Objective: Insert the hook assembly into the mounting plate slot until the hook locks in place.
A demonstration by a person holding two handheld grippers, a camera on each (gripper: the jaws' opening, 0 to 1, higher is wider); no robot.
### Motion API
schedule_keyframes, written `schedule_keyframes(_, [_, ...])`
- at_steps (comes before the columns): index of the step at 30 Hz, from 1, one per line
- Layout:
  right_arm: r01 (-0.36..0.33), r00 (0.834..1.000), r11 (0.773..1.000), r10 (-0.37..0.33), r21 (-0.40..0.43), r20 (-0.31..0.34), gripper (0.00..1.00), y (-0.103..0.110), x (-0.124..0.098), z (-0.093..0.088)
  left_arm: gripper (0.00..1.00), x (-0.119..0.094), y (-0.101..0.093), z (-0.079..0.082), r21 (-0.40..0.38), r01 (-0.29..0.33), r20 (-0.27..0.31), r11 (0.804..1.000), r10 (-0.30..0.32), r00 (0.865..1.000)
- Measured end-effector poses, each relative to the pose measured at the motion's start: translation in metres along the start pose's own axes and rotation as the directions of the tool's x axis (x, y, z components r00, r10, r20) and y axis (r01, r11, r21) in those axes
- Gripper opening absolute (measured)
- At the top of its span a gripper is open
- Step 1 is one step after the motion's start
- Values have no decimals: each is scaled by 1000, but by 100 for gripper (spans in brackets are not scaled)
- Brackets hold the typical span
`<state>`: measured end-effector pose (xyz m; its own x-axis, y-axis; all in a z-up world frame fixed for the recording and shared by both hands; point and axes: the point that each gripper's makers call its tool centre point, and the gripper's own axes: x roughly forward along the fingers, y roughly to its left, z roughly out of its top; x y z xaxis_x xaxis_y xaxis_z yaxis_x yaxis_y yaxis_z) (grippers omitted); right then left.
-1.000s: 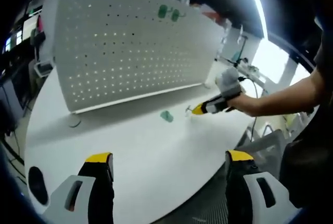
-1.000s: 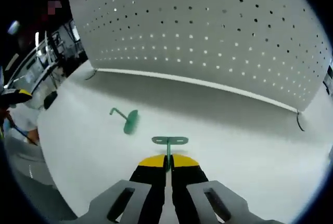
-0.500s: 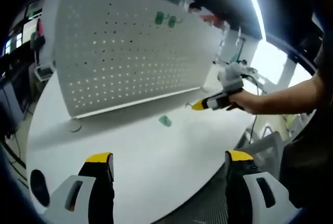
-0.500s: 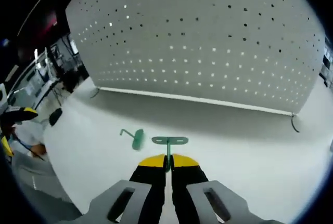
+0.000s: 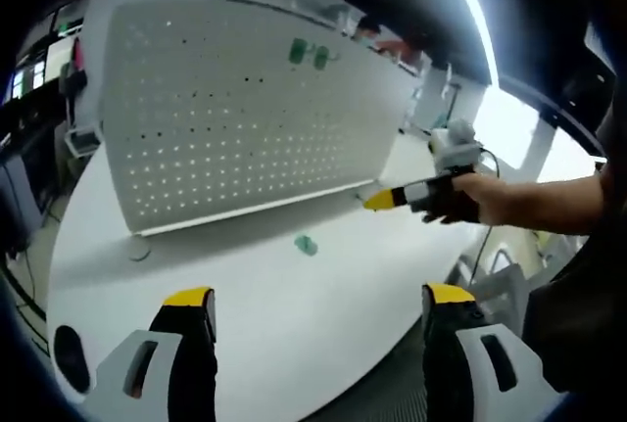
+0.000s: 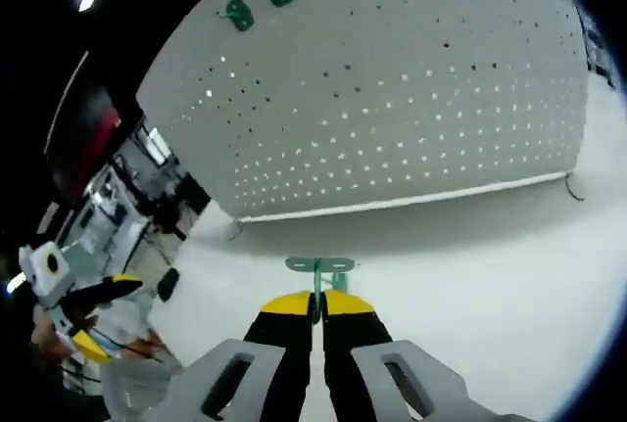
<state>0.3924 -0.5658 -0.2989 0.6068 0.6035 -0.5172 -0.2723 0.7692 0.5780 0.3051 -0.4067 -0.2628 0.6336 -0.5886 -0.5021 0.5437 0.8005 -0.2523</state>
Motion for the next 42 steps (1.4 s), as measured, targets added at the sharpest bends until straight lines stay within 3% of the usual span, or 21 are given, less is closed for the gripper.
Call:
schedule_keyframes(13, [-128,991,983,131,130,-21,0,43,-7,-36,81,1,1,10,-11,13,44,1000,-13,999])
schedule_keyframes(16, [-178,982,965,186,194,-21,0,61,-12,-45,77,5,-3,14,-15,41,57,999,-40,998])
schedule_keyframes(20, [-226,970,951,240,210,-42,0,82,-15,-58,70,12,-11,16,-7,73,60,997,-73,996])
schedule_keyframes(24, [-295,948,900,318,321,-19,0,100,-19,-64,58,14,-16,19,-2,101,71,995,-101,992])
schedule_keyframes(30, [-335,927,863,373,379,-28,0,113,-23,-75,53,16,-20,20,13,126,74,992,-126,989])
schedule_keyframes(35, [-352,920,850,392,391,-25,0,120,-27,-74,50,20,-24,21,24,142,78,990,-143,987])
schedule_keyframes(42, [-376,906,828,422,416,-22,0,127,-28,-73,38,21,-33,22,42,186,77,982,-188,979])
